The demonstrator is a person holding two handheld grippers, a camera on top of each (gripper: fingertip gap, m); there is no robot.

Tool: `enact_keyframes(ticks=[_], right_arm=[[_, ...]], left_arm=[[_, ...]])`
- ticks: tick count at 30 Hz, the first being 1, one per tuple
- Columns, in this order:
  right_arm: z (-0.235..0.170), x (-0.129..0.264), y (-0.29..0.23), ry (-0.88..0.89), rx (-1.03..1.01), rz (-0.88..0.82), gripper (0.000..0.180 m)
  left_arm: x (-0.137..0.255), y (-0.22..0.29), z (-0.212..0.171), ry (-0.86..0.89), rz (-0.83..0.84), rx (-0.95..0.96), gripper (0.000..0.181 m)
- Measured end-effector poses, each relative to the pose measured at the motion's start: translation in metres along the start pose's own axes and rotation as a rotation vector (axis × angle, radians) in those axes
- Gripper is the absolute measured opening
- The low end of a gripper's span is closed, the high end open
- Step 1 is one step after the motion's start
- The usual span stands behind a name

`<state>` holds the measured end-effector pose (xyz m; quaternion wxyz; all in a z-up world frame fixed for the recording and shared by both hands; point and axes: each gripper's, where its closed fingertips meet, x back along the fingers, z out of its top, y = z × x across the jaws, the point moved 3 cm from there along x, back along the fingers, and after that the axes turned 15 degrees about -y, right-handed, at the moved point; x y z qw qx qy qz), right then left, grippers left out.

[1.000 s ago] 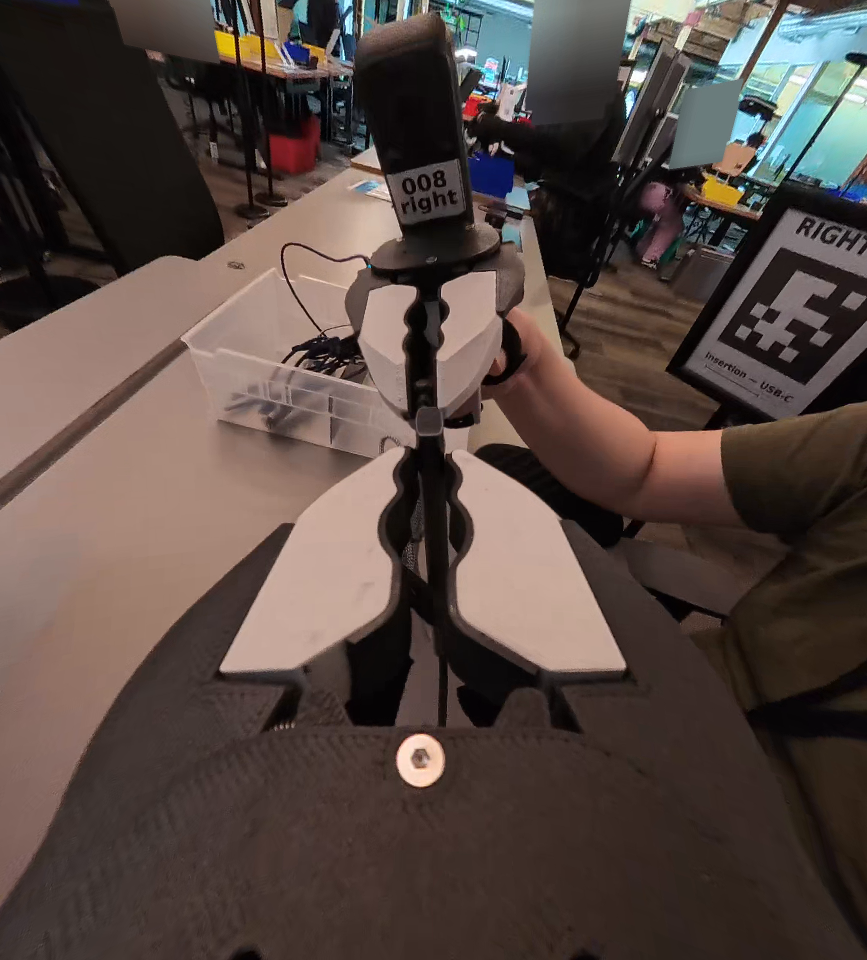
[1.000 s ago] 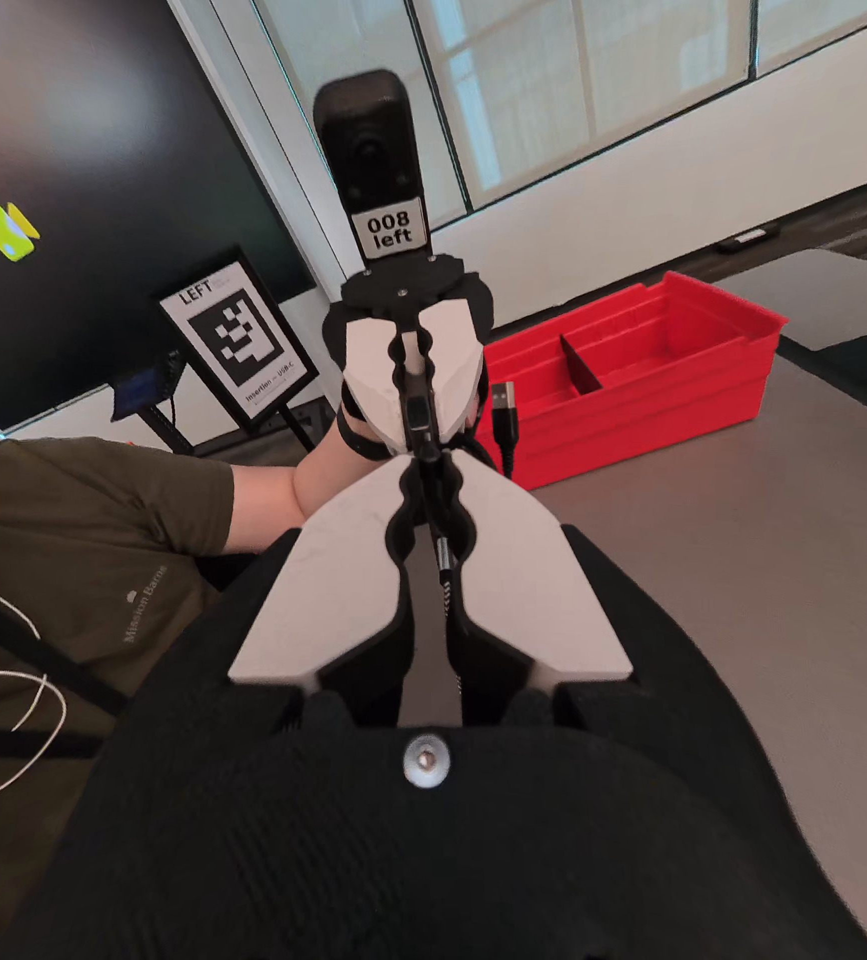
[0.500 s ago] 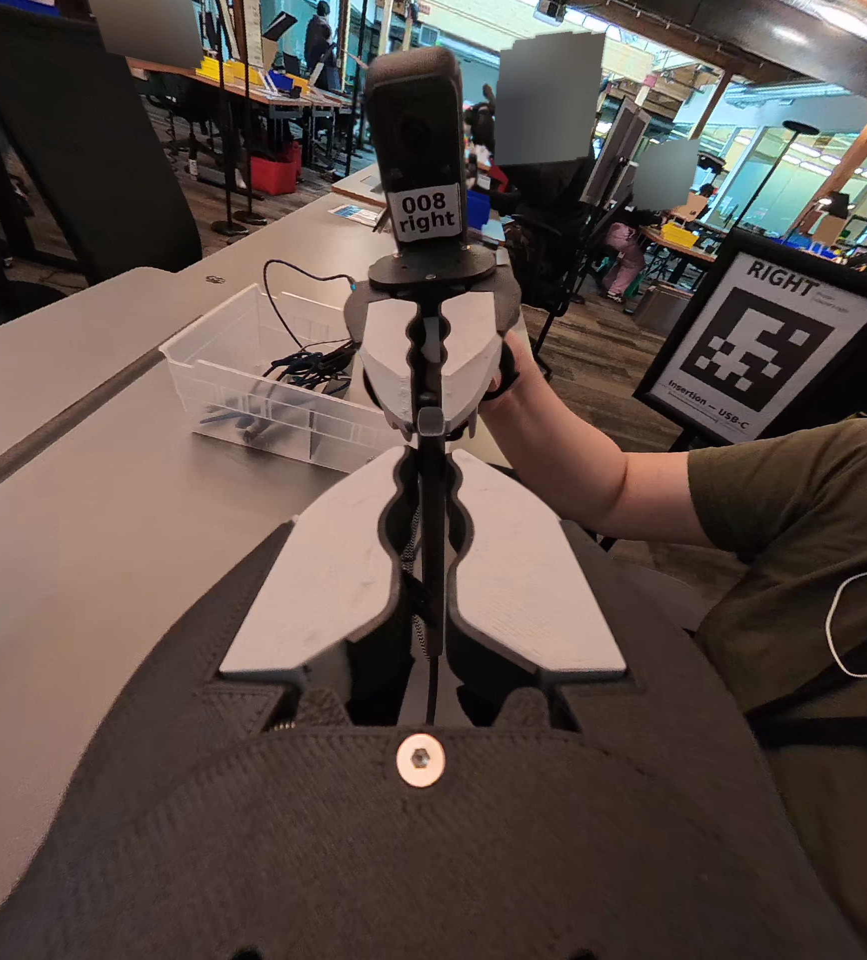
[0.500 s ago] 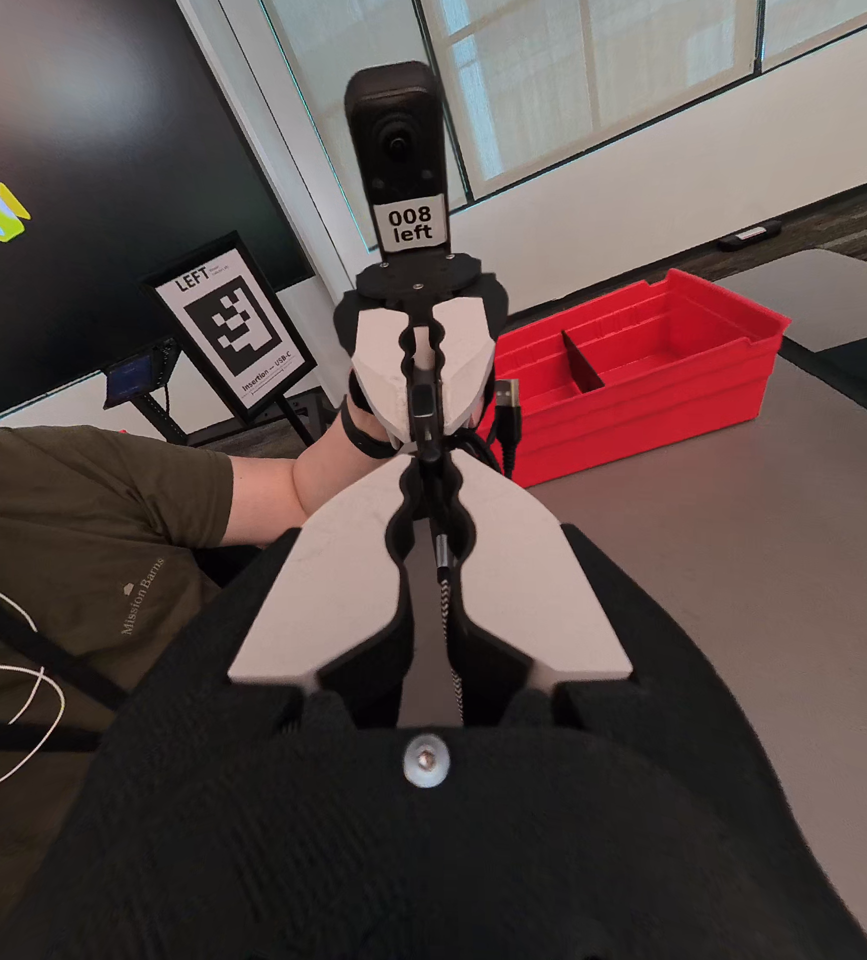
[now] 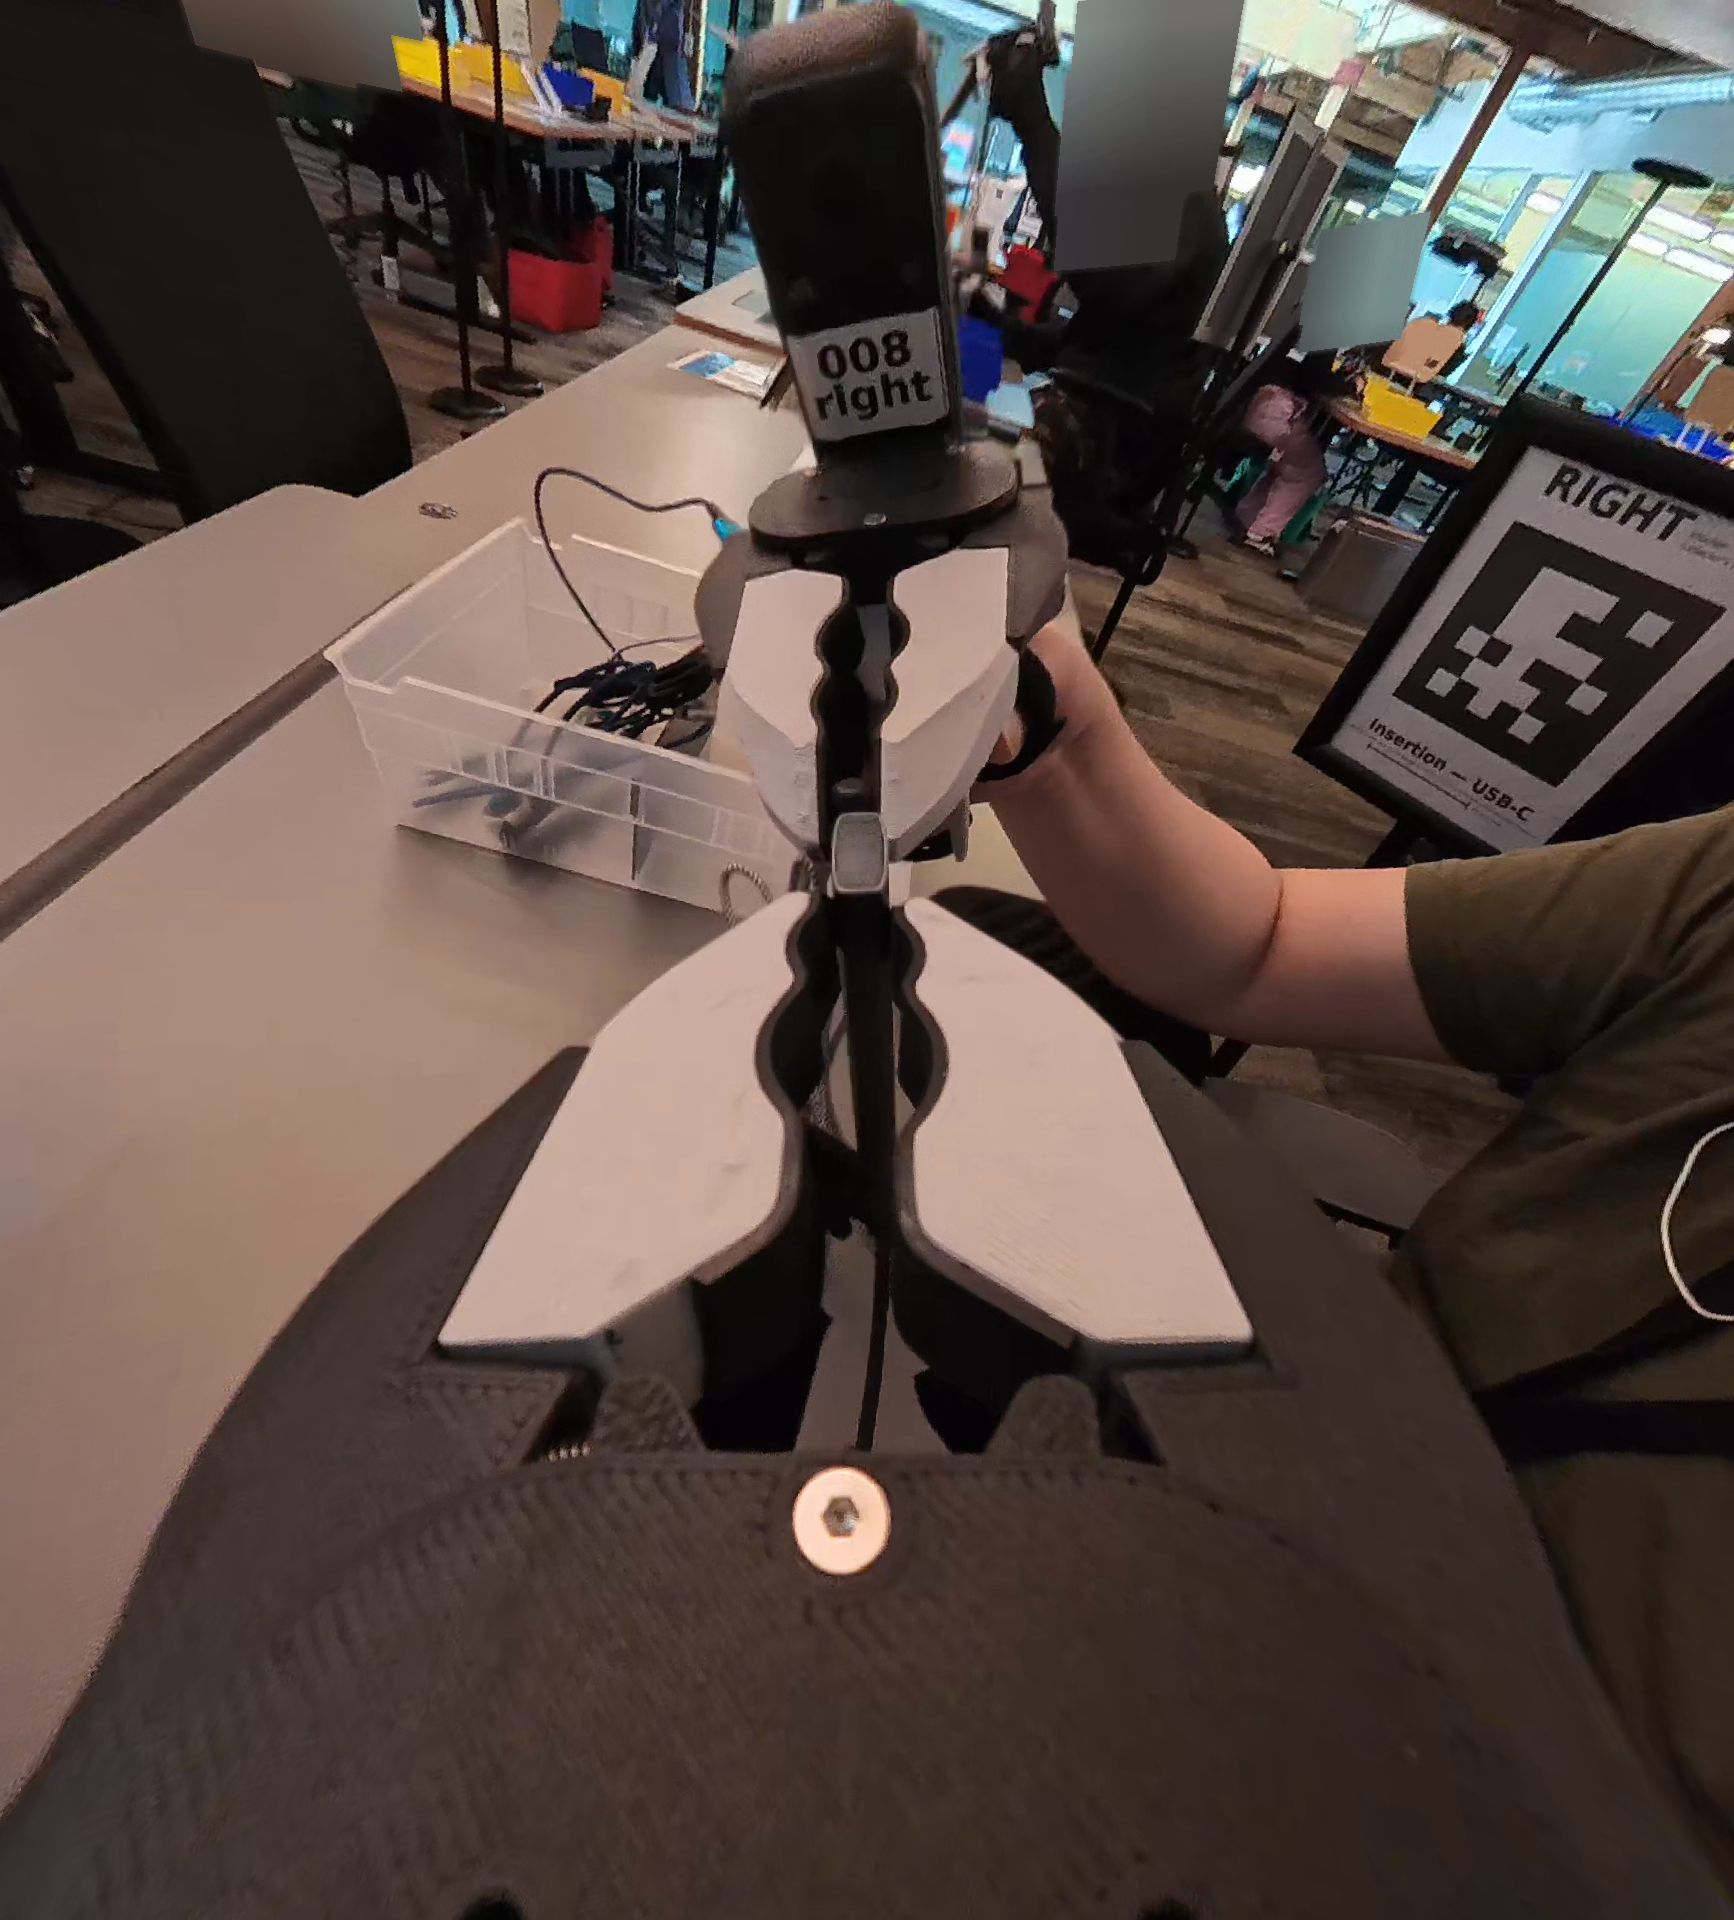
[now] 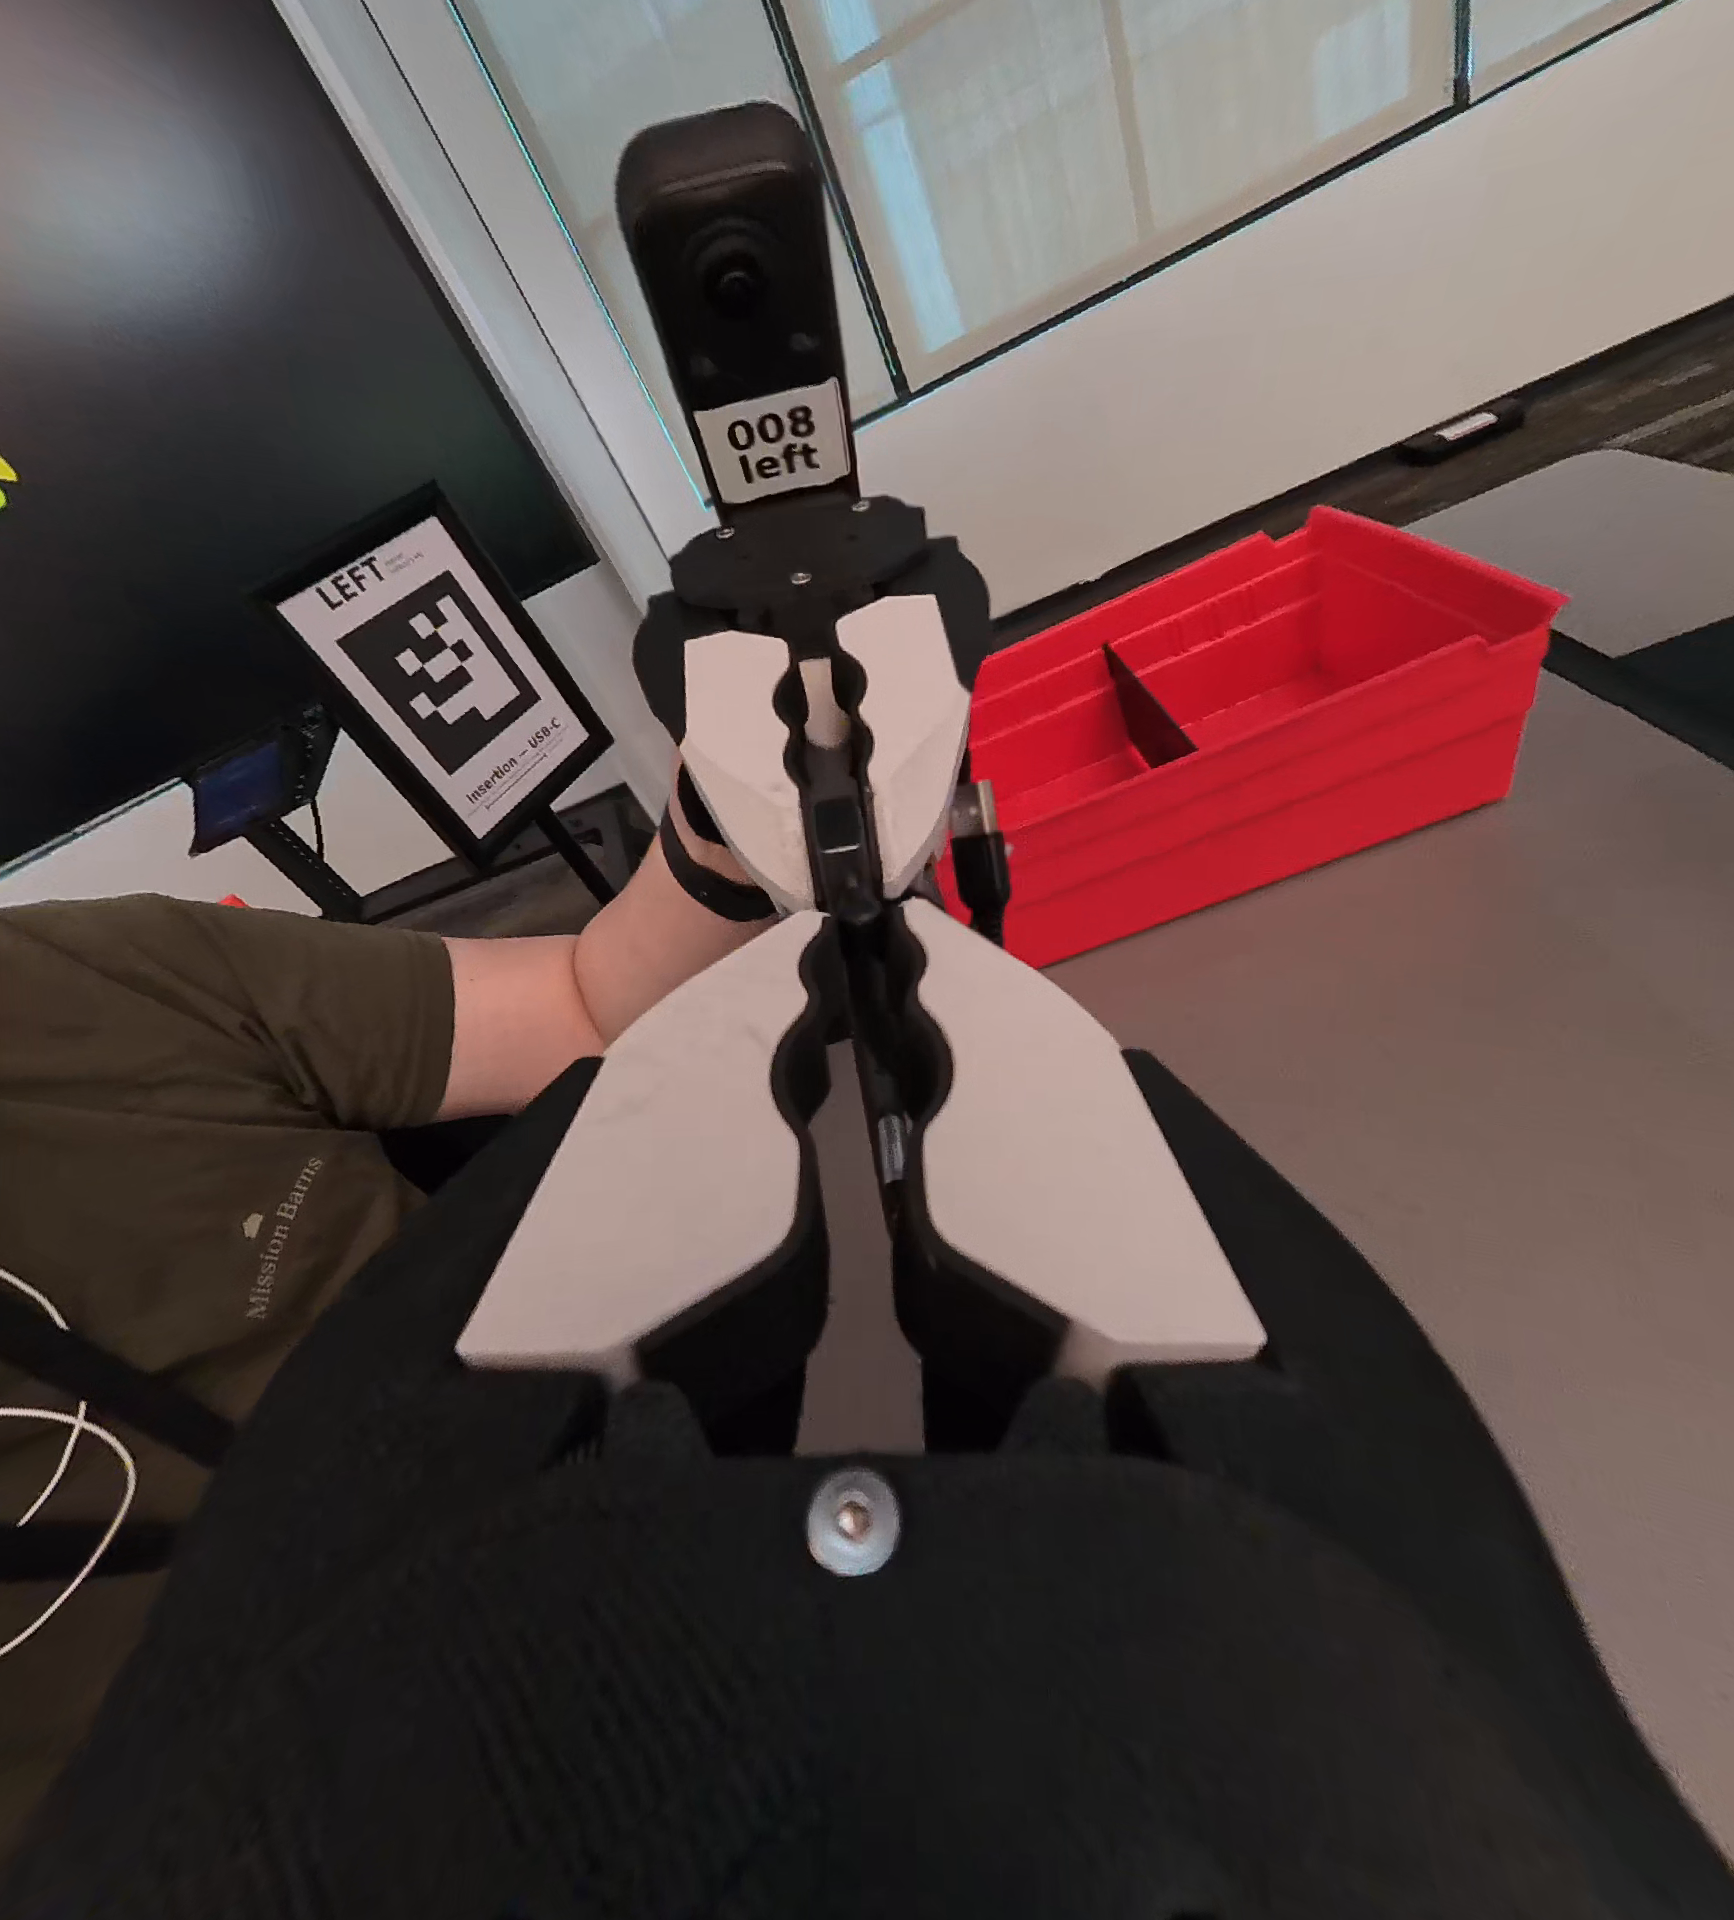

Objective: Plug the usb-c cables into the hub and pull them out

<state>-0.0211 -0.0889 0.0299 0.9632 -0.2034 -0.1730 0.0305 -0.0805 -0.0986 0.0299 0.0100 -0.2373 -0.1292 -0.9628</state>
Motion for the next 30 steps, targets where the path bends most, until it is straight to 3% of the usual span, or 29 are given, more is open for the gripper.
enact_keyframes(ticks=[14,30], right_arm=[[-0.022,-0.007,0.006,-0.180,0.016,-0.032,0.008],[-0.032,-0.007,0.005,-0.235,0.006,0.038,0.009]], left_arm=[[-0.024,-0.001,-0.020,-0.209,0.057,-0.046,0.009],[-0.028,0.003,-0.024,-0.253,0.036,-0.023,0.009]])
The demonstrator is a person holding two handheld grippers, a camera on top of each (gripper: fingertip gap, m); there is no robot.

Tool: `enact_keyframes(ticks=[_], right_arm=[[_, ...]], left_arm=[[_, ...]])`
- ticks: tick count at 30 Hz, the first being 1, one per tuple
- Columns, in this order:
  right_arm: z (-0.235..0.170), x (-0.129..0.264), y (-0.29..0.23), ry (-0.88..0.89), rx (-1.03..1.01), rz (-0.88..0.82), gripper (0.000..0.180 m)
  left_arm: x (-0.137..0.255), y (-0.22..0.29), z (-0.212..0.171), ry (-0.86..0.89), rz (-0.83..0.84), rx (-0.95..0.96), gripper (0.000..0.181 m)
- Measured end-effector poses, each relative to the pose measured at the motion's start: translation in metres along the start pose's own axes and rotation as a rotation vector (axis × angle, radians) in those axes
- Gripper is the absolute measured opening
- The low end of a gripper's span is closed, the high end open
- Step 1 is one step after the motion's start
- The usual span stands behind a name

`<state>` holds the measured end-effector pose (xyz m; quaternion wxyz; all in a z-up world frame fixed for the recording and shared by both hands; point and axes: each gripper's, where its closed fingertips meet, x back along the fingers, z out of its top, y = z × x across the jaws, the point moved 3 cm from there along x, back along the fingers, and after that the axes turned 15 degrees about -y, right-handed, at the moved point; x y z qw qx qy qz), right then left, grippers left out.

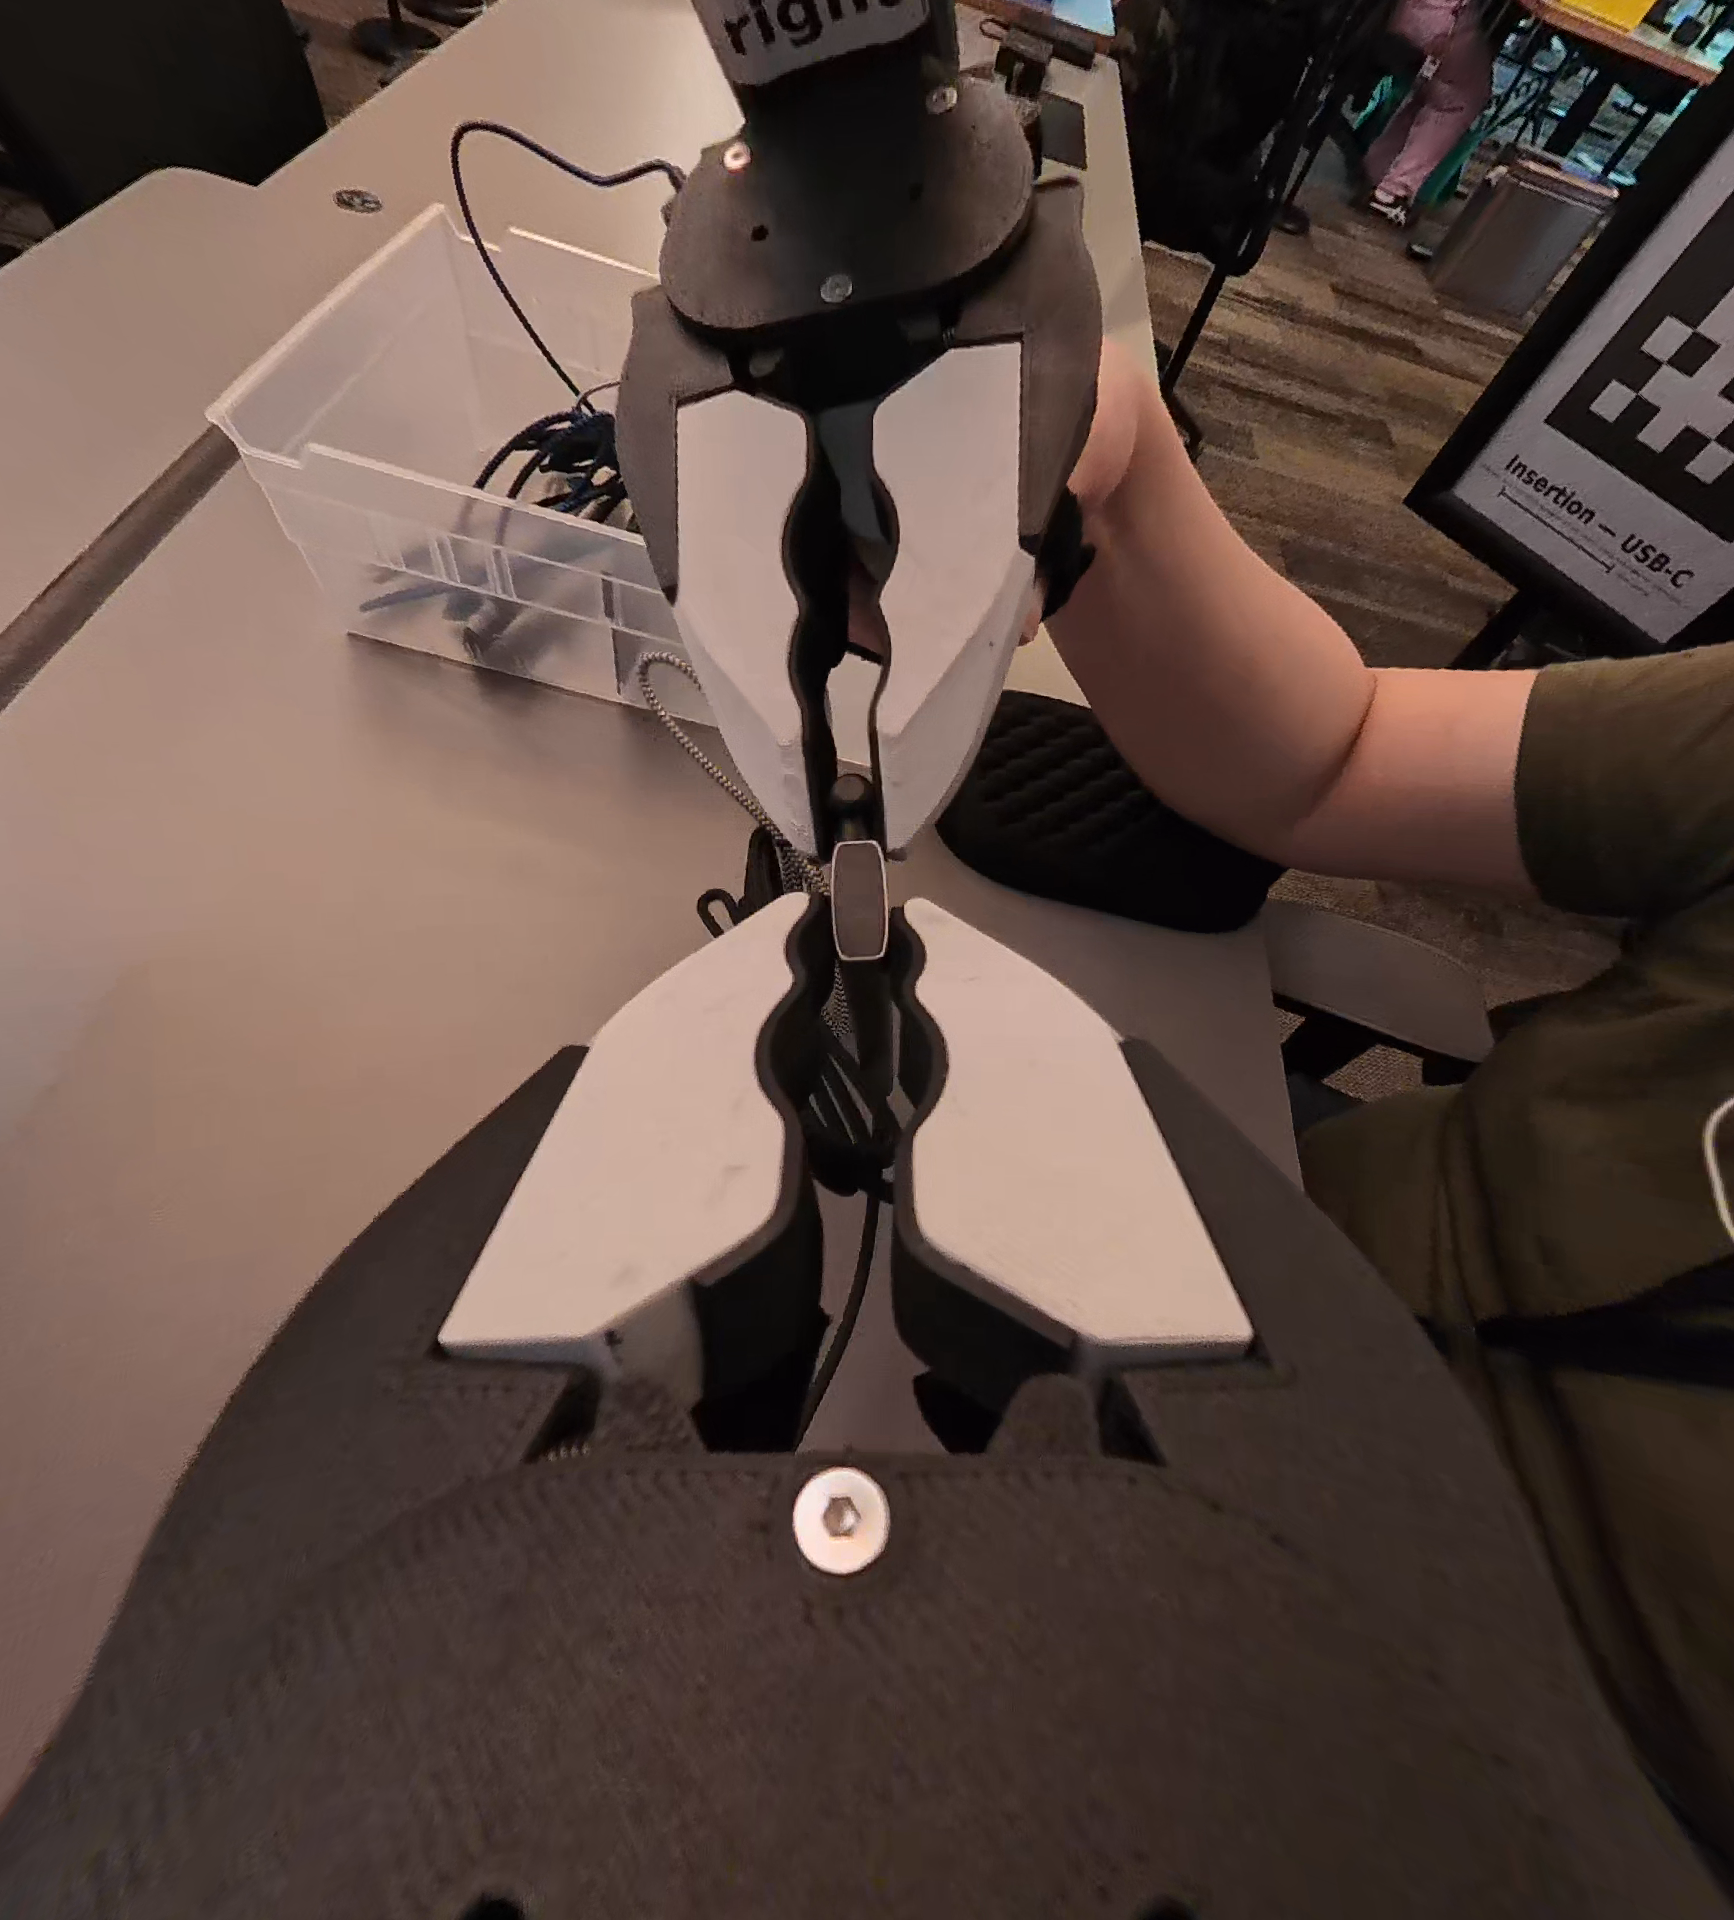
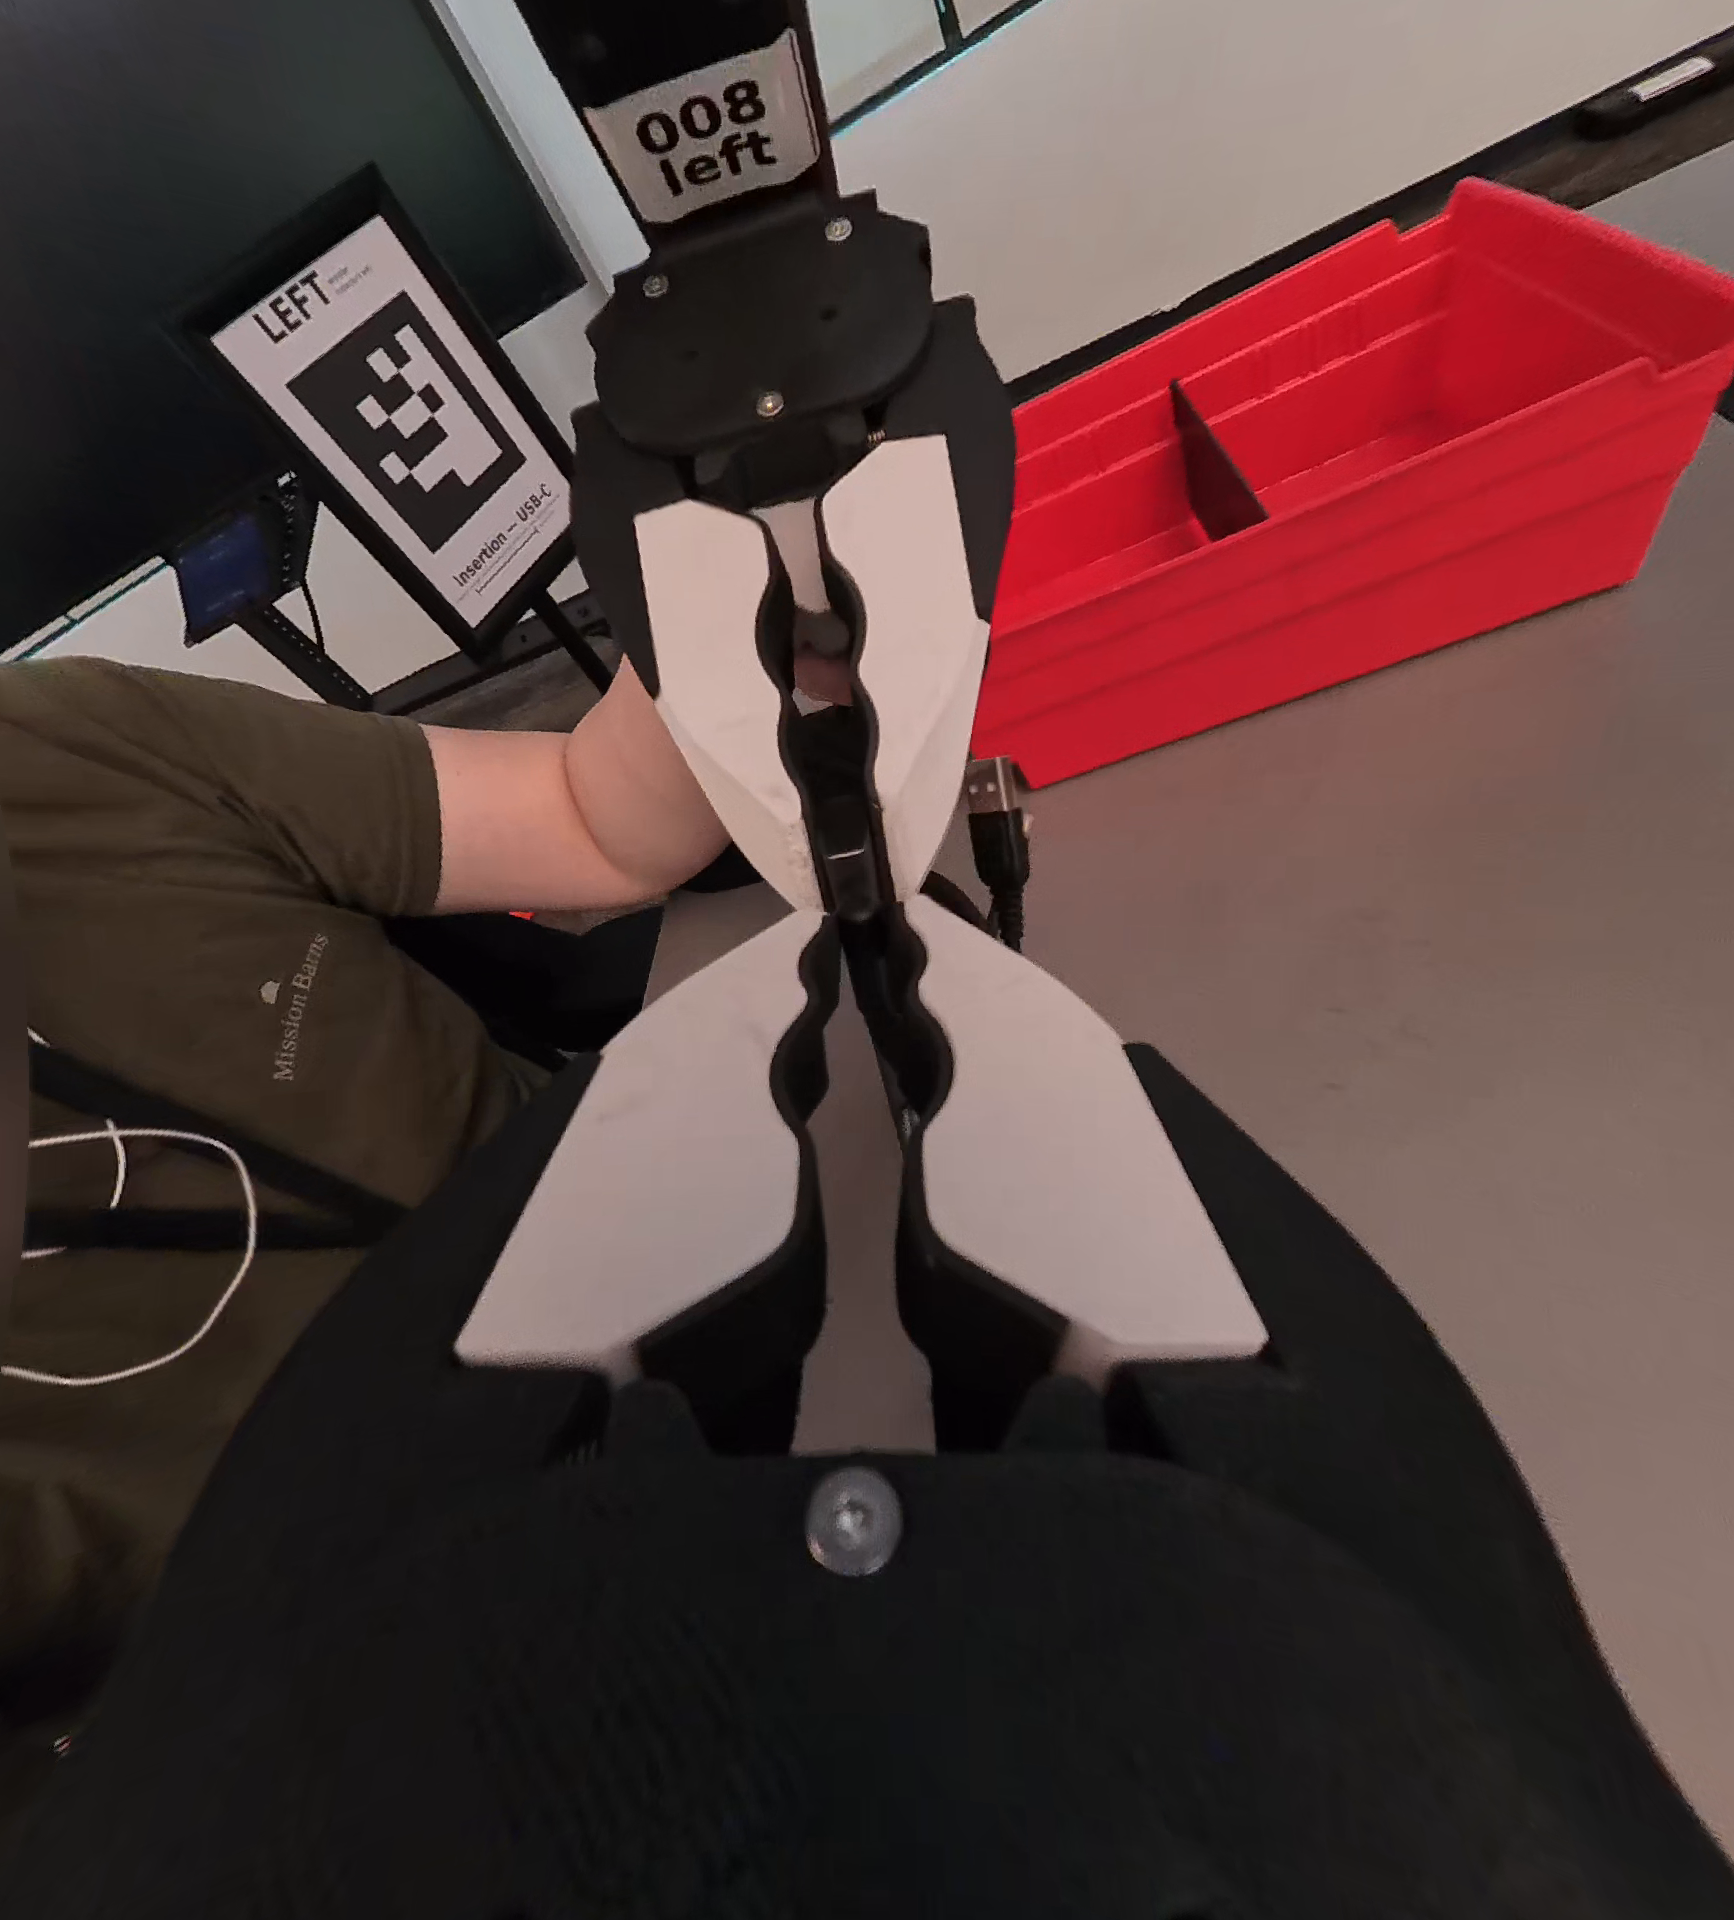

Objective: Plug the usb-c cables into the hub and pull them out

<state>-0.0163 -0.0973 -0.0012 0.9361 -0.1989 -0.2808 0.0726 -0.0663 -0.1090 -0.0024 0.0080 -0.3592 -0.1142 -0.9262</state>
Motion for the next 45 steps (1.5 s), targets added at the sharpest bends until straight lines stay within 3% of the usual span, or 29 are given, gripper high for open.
enact_keyframes(ticks=[19,27,34,45], right_arm=[[-0.001,-0.007,0.012,0.014,-0.015,-0.002,0.009],[0.003,-0.009,0.005,0.046,-0.002,0.056,0.009],[0.004,-0.026,0.007,0.033,0.067,0.028,0.042],[0.009,-0.046,0.021,0.112,0.085,0.023,0.043]], left_arm=[[-0.001,-0.010,-0.004,0.011,-0.014,0.051,0.009],[0.007,-0.008,0.001,0.092,-0.150,0.090,0.010],[0.022,-0.007,0.005,0.132,-0.100,0.065,0.009],[0.037,-0.022,0.003,0.188,-0.049,0.100,0.009]])
